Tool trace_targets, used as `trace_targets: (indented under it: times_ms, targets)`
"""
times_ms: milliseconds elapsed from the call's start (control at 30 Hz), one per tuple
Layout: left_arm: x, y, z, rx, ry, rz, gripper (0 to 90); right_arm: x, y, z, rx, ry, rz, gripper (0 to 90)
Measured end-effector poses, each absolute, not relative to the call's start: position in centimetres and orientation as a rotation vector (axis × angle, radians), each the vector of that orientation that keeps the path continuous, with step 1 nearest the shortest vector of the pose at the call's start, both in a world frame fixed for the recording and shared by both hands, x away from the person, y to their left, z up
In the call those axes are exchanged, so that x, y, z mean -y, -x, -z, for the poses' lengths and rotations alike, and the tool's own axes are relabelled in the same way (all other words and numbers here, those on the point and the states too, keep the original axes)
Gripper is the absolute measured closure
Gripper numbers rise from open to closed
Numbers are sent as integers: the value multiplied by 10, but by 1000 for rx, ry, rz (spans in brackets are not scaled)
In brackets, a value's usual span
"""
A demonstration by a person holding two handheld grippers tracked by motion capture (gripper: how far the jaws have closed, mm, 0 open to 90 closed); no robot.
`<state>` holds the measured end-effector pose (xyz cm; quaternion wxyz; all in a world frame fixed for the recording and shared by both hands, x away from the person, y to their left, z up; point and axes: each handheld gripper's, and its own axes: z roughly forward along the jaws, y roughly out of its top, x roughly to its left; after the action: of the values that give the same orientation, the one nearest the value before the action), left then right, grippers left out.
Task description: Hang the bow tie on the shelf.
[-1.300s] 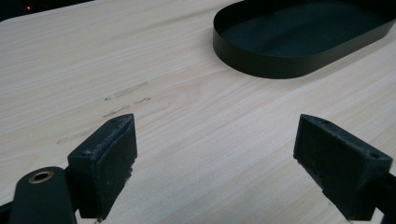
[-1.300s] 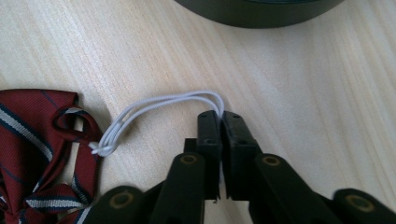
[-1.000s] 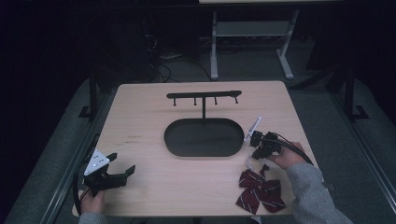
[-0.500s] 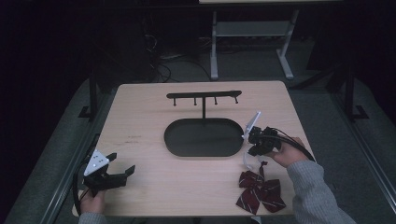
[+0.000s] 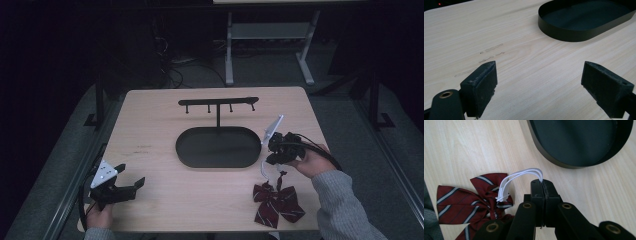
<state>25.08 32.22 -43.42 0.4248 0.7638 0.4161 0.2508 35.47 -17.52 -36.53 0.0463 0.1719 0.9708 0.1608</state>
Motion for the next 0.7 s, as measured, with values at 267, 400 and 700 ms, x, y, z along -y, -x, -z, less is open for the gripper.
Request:
trace_targets:
  times_ms: [267, 400, 700]
  targets:
    - [-323, -250, 434, -1038, -1908, -630, 131, 169, -351, 350, -2947, -476, -506, 883]
    - [-323, -250, 434, -1038, -1908, -631, 131, 165, -349, 338, -2936, -442, -524, 883]
    - [-323, -251, 434, -1039, -1905, -632, 131, 156, -349, 320, -2925, -396, -545, 883]
